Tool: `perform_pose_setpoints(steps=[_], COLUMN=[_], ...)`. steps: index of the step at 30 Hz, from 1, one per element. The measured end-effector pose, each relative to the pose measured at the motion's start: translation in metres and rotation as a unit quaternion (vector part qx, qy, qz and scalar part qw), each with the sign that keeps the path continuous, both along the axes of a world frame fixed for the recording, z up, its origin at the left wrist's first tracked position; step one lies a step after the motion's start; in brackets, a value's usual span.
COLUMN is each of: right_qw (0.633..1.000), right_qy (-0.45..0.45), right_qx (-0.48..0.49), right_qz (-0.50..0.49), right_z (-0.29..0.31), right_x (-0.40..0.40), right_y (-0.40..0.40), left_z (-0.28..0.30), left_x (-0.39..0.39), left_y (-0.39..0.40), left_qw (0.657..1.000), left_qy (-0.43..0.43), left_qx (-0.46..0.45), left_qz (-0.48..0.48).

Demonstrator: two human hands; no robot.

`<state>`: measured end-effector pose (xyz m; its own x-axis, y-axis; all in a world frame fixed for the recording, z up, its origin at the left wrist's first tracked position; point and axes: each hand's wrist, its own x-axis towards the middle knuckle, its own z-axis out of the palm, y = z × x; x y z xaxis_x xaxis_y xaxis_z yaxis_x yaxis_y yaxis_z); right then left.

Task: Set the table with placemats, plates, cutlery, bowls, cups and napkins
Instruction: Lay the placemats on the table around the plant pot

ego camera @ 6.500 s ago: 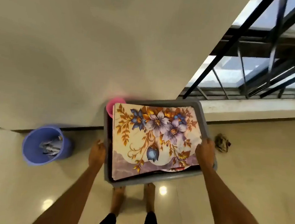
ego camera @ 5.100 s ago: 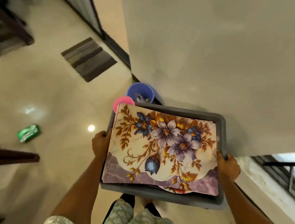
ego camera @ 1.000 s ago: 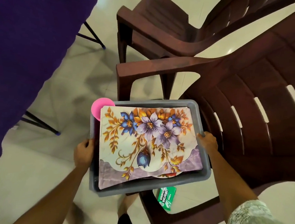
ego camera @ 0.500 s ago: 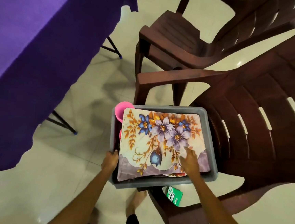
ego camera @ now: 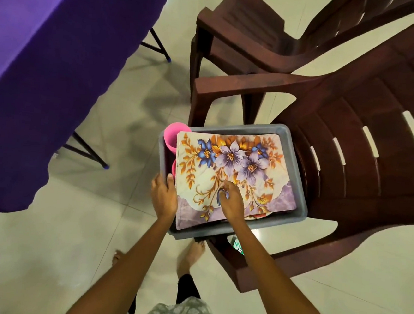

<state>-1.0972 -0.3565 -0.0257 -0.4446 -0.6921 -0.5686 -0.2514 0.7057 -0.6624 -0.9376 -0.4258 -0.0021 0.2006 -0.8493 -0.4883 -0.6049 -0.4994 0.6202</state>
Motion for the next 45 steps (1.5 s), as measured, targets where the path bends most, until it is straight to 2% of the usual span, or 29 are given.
perform_pose_setpoints(steps=[2,7,9,11,16,21,25,30,34,36,39,41,45], right_qw=[1.0,0.999,0.997,0.994,0.983,0.965,0.952,0.943,0.915,0.901,0.904,0.887,0.885], right_qy=[0.0,-0.005,-0.018,-0.029,-0.064,-0.107,-0.121,-0.128,-0.13,-0.196,-0.273,-0.328,-0.355], right_qx=[-0.009,-0.025,-0.044,-0.055,-0.104,-0.171,-0.201,-0.234,-0.24,-0.258,-0.253,-0.25,-0.228], right_qz=[-0.006,-0.028,-0.059,-0.089,-0.14,-0.165,-0.197,-0.2,-0.297,-0.288,-0.209,-0.21,-0.198], right_z=[0.008,0.02,0.023,0.03,0.061,0.105,0.14,0.174,0.188,0.198,0.215,0.223,0.231], right_x=[0.006,0.013,0.014,0.014,0.019,0.041,0.076,0.149,0.208,0.237,0.283,0.311,0.348], right_y=[-0.003,-0.003,-0.002,0.0,0.001,-0.004,-0.018,-0.053,-0.097,-0.121,-0.155,-0.177,-0.216], left_z=[0.013,-0.001,-0.006,-0.008,0.022,0.075,0.114,0.15,0.171,0.182,0.19,0.189,0.195], left_x=[-0.003,0.0,-0.004,-0.007,0.003,0.08,0.151,0.225,0.282,0.312,0.352,0.375,0.405], left_y=[0.011,0.01,0.01,0.011,0.006,-0.009,-0.026,-0.058,-0.089,-0.102,-0.118,-0.126,-0.13], left_qw=[0.997,0.98,0.97,0.971,0.953,0.912,0.895,0.891,0.882,0.87,0.855,0.845,0.828], left_qy=[0.037,0.152,0.154,0.152,0.28,0.401,0.439,0.442,0.454,0.47,0.494,0.507,0.523], left_qx=[-0.033,0.1,0.138,0.115,0.088,0.091,0.065,0.011,-0.044,-0.071,-0.086,-0.09,-0.125], left_qz=[-0.057,-0.074,-0.127,-0.144,-0.075,-0.011,0.042,0.1,0.117,0.13,0.135,0.142,0.156])
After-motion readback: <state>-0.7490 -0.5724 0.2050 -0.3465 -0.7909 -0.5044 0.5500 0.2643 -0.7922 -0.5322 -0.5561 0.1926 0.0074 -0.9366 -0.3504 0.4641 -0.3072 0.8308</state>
